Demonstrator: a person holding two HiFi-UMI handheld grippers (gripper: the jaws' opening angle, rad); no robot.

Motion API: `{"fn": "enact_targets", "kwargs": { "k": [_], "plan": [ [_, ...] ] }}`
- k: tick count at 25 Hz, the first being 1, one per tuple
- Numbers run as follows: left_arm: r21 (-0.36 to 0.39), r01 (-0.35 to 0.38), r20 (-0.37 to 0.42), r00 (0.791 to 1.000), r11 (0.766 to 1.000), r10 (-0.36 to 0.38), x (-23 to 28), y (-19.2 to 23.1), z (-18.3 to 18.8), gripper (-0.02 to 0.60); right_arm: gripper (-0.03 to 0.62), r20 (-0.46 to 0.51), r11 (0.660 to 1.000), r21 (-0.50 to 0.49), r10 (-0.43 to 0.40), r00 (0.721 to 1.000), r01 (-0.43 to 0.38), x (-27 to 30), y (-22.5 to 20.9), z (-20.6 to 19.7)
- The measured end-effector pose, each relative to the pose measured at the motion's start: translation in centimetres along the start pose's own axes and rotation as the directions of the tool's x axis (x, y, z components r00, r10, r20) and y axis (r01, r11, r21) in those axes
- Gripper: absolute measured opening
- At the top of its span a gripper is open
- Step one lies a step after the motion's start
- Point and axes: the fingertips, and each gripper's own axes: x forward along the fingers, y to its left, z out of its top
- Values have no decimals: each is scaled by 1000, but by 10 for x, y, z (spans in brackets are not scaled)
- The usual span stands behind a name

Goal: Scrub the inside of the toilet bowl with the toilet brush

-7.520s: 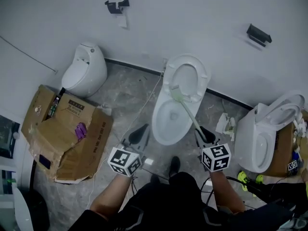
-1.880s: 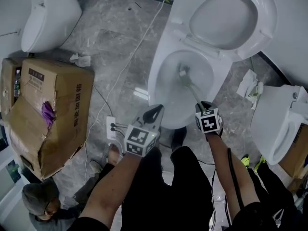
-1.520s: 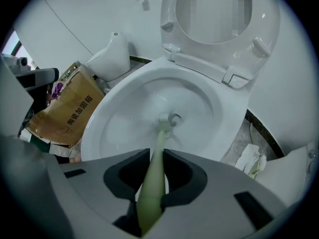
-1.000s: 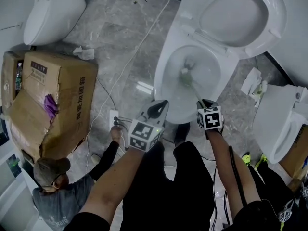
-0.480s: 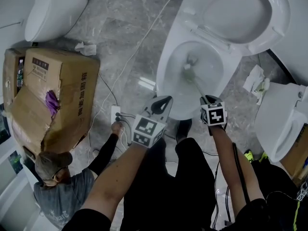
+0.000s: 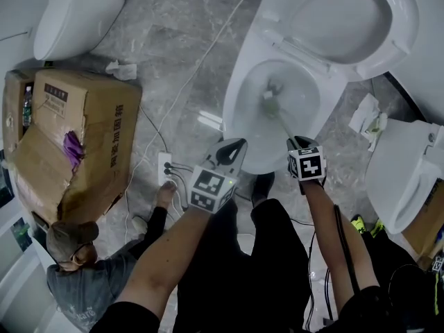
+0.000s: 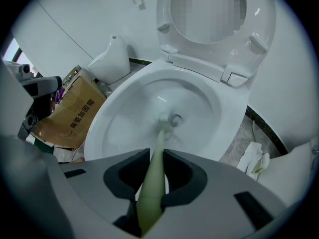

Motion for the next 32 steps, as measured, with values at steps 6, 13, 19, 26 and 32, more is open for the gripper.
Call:
{"fn": "enact_targets", "kwargs": {
  "k": [6,13,19,26,32],
  "plan": [
    [12,-4,4,1000,1000,4,-1,1,7,8,92,19,1000,-1,-10,1000,10,-9,-4,4],
    [22,-18,14,1000,1000,18,-8,1,15,8,92,46,1000,-8,-25,999,25,-30,-14,6],
    [27,-21,29,999,999,20,-16,-8,26,8,92,43,998,-18,-62,997,63,-50,-33,-3],
    [39,-5,33,999,999,4,-20,-27,28,8,92,36,995,-56,-82,996,84,-71,-45,-17],
    [48,23,28,999,999,-24,-25,-47,18,8,92,21,994,-69,-82,996,83,-83,-47,-34]
  ]
}}
